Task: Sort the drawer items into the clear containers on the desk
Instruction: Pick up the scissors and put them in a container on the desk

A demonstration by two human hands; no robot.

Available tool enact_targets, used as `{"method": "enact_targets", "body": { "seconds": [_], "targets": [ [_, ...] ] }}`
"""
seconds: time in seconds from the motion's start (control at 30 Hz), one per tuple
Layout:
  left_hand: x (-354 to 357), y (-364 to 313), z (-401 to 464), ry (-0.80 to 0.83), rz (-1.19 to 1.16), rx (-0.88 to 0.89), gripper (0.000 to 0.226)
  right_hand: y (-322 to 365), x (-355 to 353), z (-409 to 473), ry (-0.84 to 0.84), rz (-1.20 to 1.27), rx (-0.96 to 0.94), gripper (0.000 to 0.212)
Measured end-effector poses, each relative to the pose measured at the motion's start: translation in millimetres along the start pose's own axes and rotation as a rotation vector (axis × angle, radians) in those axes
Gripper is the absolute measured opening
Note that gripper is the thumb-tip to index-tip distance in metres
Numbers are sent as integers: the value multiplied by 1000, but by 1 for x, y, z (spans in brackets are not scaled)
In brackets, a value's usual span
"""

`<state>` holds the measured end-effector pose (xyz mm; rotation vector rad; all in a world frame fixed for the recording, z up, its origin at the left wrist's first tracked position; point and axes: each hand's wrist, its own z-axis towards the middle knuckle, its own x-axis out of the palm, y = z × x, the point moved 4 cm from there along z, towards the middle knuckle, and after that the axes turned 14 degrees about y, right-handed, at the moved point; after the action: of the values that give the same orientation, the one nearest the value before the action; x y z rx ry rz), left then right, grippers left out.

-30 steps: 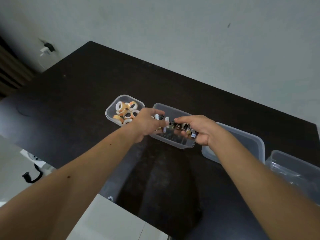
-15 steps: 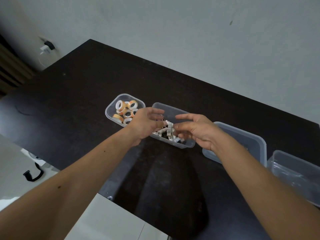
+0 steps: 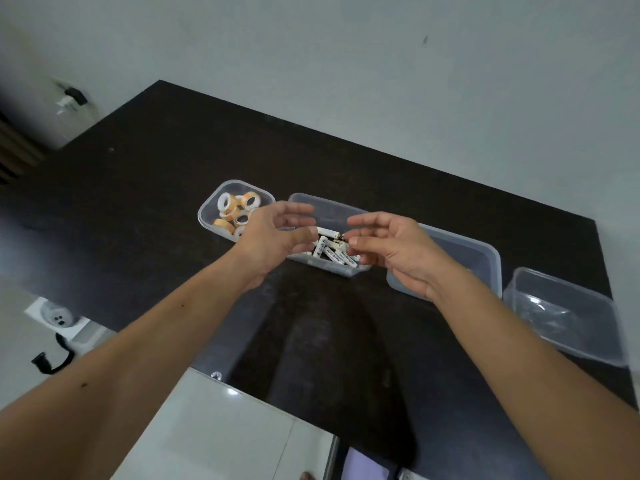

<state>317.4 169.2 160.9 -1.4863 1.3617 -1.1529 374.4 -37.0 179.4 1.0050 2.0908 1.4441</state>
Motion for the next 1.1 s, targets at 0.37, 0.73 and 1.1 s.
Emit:
{"method": "enact_targets", "body": {
  "seconds": [0.37, 0.73, 1.1],
  "targets": [
    [72, 56, -125, 182, -86, 5, 33, -80, 24, -162, -109, 15, -35, 35],
    [162, 193, -234, 500, 120, -224, 34, -249, 36, -326, -216, -37, 191, 29],
    [215, 296, -218, 379, 474, -230, 54, -371, -2, -363, -353, -321, 359, 38]
  ]
}}
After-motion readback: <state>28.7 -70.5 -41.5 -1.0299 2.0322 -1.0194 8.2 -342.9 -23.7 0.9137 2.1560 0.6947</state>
